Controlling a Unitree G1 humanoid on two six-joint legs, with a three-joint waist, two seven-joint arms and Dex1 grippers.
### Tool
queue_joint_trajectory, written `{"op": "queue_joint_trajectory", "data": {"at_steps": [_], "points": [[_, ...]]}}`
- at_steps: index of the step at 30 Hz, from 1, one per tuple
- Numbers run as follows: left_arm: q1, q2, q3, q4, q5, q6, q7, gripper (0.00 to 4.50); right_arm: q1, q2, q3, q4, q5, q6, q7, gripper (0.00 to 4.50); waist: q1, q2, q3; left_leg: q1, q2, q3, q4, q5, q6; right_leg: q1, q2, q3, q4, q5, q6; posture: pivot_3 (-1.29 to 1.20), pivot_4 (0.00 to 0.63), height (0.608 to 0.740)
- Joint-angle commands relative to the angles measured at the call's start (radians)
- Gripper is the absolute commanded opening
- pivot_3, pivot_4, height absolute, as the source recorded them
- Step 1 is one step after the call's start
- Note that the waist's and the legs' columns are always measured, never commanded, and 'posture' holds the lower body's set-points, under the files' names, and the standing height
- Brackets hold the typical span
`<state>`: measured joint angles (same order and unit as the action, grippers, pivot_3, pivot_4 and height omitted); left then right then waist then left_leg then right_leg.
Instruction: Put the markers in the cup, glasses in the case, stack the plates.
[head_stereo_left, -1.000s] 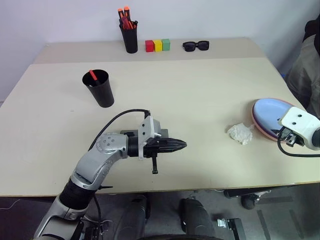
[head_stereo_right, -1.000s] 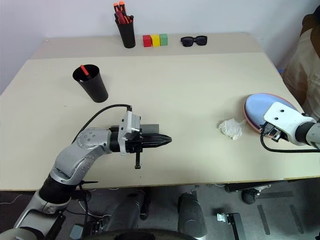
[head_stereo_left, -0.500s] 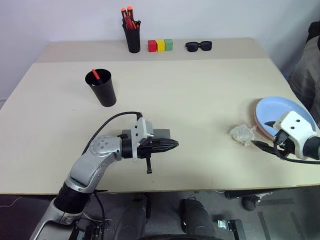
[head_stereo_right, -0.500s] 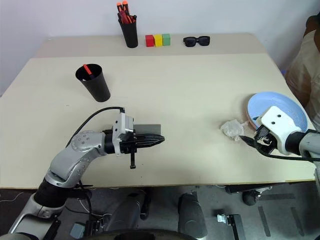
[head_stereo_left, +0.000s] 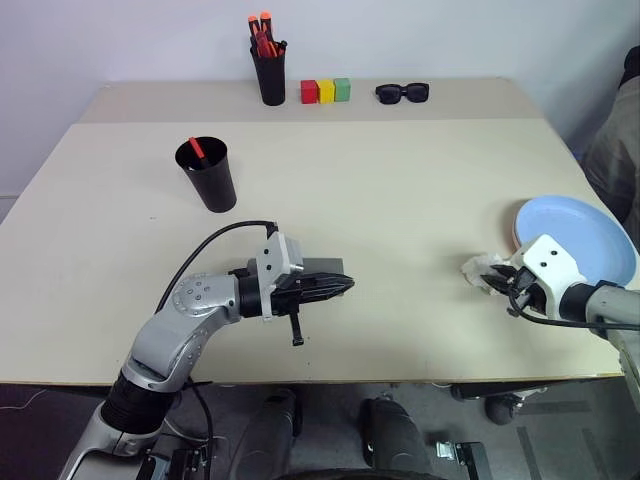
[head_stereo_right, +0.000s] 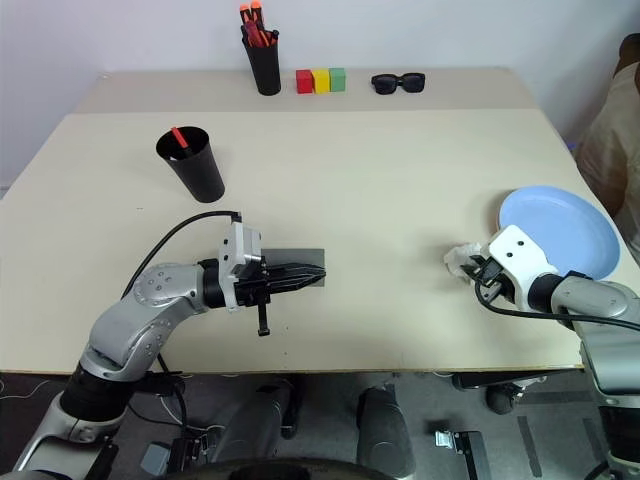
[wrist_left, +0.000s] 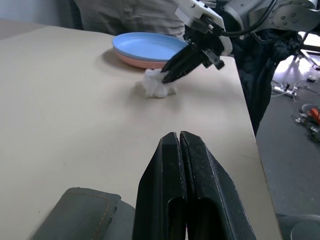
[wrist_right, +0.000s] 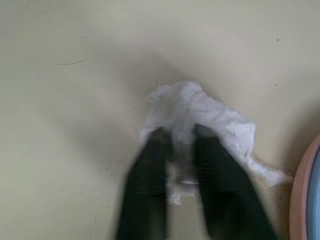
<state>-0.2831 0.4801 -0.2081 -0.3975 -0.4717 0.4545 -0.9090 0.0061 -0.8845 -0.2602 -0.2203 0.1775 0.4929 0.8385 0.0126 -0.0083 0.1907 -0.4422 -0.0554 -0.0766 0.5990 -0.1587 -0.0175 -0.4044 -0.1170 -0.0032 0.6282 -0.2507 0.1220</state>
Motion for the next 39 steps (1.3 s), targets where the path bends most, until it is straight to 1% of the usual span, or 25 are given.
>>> {"op": "queue_joint_trajectory", "data": {"at_steps": [1, 2, 4, 7, 11, 13, 15, 17, 18, 21, 24, 26, 29, 32, 36, 39], "points": [[-0.005, 0.002, 0.022, -0.037, -0.025, 0.006, 0.004, 0.00, -0.014, -0.036, -0.071, -0.024, 0.021, -0.007, 0.004, 0.04, 0.000, 0.000, 0.000, 0.000, 0.000, 0.000, 0.000, 0.000, 0.000, 0.000, 0.000, 0.000, 0.000, 0.000, 0.000, 0.00, 0.150, 0.740], [-0.007, 0.001, 0.022, -0.036, -0.025, 0.007, 0.005, 0.00, -0.018, -0.040, -0.080, -0.023, 0.021, -0.006, 0.003, 0.04, 0.000, 0.000, 0.000, 0.000, 0.000, 0.000, 0.000, 0.000, 0.000, 0.000, 0.000, 0.000, 0.000, 0.000, 0.000, 0.00, 0.150, 0.740], [-0.015, -0.001, 0.023, -0.036, -0.029, 0.012, 0.007, 0.00, -0.077, -0.076, -0.122, 0.040, -0.008, -0.024, -0.039, 0.04, -0.001, 0.000, 0.000, 0.000, 0.000, 0.000, 0.000, 0.000, 0.000, 0.000, 0.000, 0.000, 0.000, 0.000, 0.000, 0.00, 0.150, 0.740], [-0.023, -0.004, 0.024, -0.031, -0.031, 0.017, 0.009, 0.00, -0.137, -0.120, -0.147, 0.133, -0.033, -0.043, -0.073, 0.04, -0.001, 0.001, 0.000, 0.000, 0.000, 0.001, 0.000, 0.000, 0.000, 0.000, 0.000, 0.000, 0.000, 0.000, 0.000, 0.00, 0.150, 0.740], [-0.021, -0.004, 0.029, -0.024, -0.030, 0.013, 0.018, 0.00, -0.173, -0.156, -0.113, 0.280, -0.109, -0.071, -0.146, 0.04, 0.002, 0.000, 0.000, 0.000, 0.000, 0.002, 0.000, 0.000, 0.000, 0.000, 0.000, 0.000, -0.001, 0.000, 0.000, 0.00, 0.150, 0.740], [-0.016, -0.003, 0.040, -0.025, -0.034, 0.014, 0.025, 0.00, -0.195, -0.155, -0.089, 0.344, -0.130, -0.067, -0.171, 0.04, 0.000, 0.000, 0.000, 0.000, 0.000, 0.003, 0.000, 0.000, 0.000, 0.000, 0.000, 0.000, -0.001, 0.000, 0.000, 0.00, 0.150, 0.740], [-0.006, 0.003, 0.055, -0.029, -0.040, 0.016, 0.031, 0.00, -0.228, -0.144, -0.072, 0.400, -0.132, -0.051, -0.185, 0.57, -0.002, 0.000, 0.000, 0.000, 0.000, 0.004, 0.000, 0.000, 0.000, 0.000, 0.000, 0.000, -0.001, 0.000, 0.000, 0.00, 0.150, 0.740], [0.002, 0.009, 0.068, -0.034, -0.039, 0.018, 0.039, 0.00, -0.246, -0.141, -0.055, 0.421, -0.139, -0.067, -0.193, 1.30, -0.007, 0.002, -0.001, 0.000, 0.000, 0.004, 0.000, 0.000, 0.000, 0.000, 0.000, 0.000, 0.000, 0.000, 0.000, 0.00, 0.150, 0.740], [0.006, 0.012, 0.076, -0.036, -0.039, 0.019, 0.045, 0.00, -0.254, -0.138, -0.050, 0.423, -0.139, -0.076, -0.195, 1.87, -0.009, 0.002, -0.001, 0.000, 0.000, 0.004, 0.000, 0.000, 0.000, 0.000, 0.000, 0.000, 0.000, 0.000, 0.000, 0.00, 0.150, 0.740], [0.023, 0.017, 0.123, -0.051, -0.049, 0.029, 0.083, 0.00, -0.279, -0.121, -0.048, 0.400, -0.120, -0.142, -0.190, 3.36, -0.015, 0.002, -0.001, 0.000, 0.000, 0.005, 0.000, 0.000, 0.000, 0.000, 0.000, 0.000, 0.000, 0.000, 0.000, 0.00, 0.150, 0.740], [0.053, 0.027, 0.201, -0.059, -0.054, 0.041, 0.139, 0.00, -0.301, -0.081, -0.058, 0.345, -0.038, -0.172, -0.127, 3.36, -0.021, 0.002, -0.001, 0.000, 0.000, 0.004, 0.000, 0.000, 0.001, 0.000, 0.000, 0.000, 0.000, 0.000, 0.000, 0.00, 0.150, 0.740], [0.099, 0.039, 0.280, -0.062, -0.054, 0.052, 0.188, 0.00, -0.304, -0.050, -0.048, 0.298, 0.025, -0.168, -0.068, 3.36, -0.027, 0.002, -0.001, 0.000, 0.001, 0.003, 0.000, 0.000, 0.001, 0.000, 0.000, 0.000, 0.000, 0.000, 0.001, 0.00, 0.150, 0.740], [0.200, 0.050, 0.411, -0.090, -0.047, 0.043, 0.261, 0.00, -0.308, 0.006, -0.006, 0.213, 0.110, -0.130, 0.003, 3.36, -0.029, 0.002, -0.001, 0.001, 0.001, 0.000, 0.000, 0.000, 0.001, 0.000, 0.001, 0.000, 0.001, 0.000, 0.001, 0.00, 0.150, 0.740], [0.310, 0.068, 0.508, -0.132, -0.040, 0.029, 0.292, 0.00, -0.327, 0.045, 0.037, 0.183, 0.162, -0.107, 0.061, 3.36, -0.024, 0.002, -0.001, 0.001, 0.001, 0.000, 0.000, 0.000, 0.001, 0.000, 0.001, 0.000, 0.001, 0.000, 0.001, 0.00, 0.150, 0.740], [0.454, 0.090, 0.635, -0.151, -0.023, -0.003, 0.306, 0.00, -0.398, 0.082, 0.087, 0.221, 0.199, -0.090, 0.116, 3.36, -0.020, 0.002, -0.001, 0.000, 0.000, 0.000, 0.000, -0.001, 0.001, 0.000, 0.000, 0.000, 0.000, 0.000, 0.000, 0.00, 0.150, 0.740], [0.509, 0.087, 0.680, -0.155, -0.020, -0.022, 0.315, 0.00, -0.449, 0.088, 0.120, 0.288, 0.187, -0.111, 0.147, 3.36, -0.017, 0.001, -0.001, 0.000, 0.000, 0.000, 0.000, -0.001, 0.000, 0.000, -0.001, 0.000, -0.001, -0.001, 0.000, 0.00, 0.150, 0.740]]}}
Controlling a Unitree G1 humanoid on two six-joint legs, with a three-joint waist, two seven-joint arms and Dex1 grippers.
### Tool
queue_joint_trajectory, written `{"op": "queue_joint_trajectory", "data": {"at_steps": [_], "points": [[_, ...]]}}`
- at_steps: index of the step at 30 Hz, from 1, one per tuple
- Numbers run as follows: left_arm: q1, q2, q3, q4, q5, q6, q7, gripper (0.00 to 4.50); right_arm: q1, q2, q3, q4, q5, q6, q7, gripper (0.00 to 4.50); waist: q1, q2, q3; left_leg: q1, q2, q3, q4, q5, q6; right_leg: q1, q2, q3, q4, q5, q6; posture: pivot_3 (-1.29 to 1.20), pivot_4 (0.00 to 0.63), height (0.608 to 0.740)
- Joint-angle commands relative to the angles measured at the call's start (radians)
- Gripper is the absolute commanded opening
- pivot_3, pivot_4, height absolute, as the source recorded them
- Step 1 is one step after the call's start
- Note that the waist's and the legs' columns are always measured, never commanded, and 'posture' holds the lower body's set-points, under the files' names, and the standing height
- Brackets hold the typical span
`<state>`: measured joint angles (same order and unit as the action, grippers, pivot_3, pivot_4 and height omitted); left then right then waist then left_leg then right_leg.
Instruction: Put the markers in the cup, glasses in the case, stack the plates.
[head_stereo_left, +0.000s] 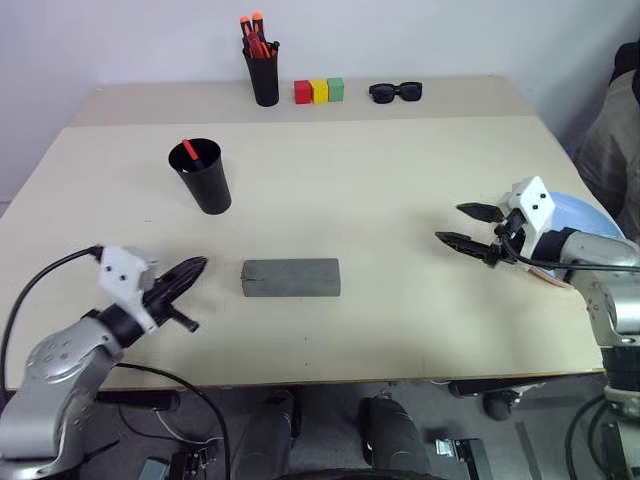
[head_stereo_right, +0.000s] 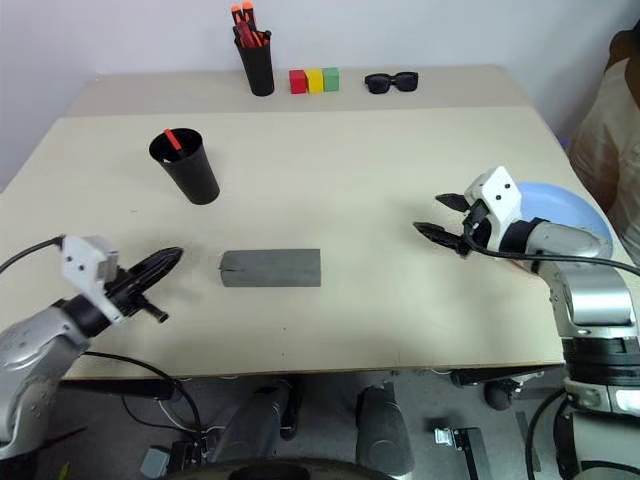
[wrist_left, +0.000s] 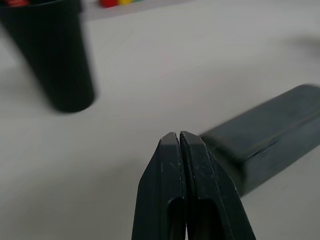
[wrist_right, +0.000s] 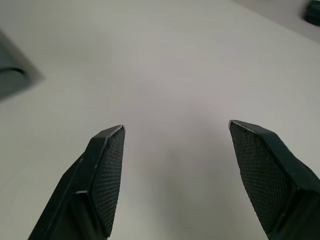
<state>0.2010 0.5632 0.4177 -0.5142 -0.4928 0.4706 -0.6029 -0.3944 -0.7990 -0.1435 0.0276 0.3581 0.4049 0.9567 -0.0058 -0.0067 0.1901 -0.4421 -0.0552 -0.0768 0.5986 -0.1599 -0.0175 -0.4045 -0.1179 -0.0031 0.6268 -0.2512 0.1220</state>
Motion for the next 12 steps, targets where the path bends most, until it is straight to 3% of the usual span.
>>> {"op": "queue_joint_trajectory", "data": {"at_steps": [1, 12], "points": [[0.035, 0.003, 0.060, -0.039, 0.002, -0.042, 0.011, 0.00, -0.062, 0.006, 0.011, 0.057, 0.002, -0.030, 0.034, 3.36, 0.001, 0.000, 0.000, 0.000, 0.000, 0.000, 0.000, 0.000, -0.001, 0.000, 0.000, 0.000, -0.001, 0.000, 0.000, 0.00, 0.150, 0.740], [0.052, -0.018, 0.038, -0.072, -0.005, -0.036, 0.062, 0.00, -0.105, 0.013, 0.039, 0.133, -0.006, -0.078, 0.092, 3.36, 0.013, 0.000, 0.000, -0.001, 0.000, 0.001, -0.001, 0.000, 0.000, -0.001, 0.000, 0.000, -0.002, 0.000, 0.000, 0.00, 0.150, 0.740]]}}
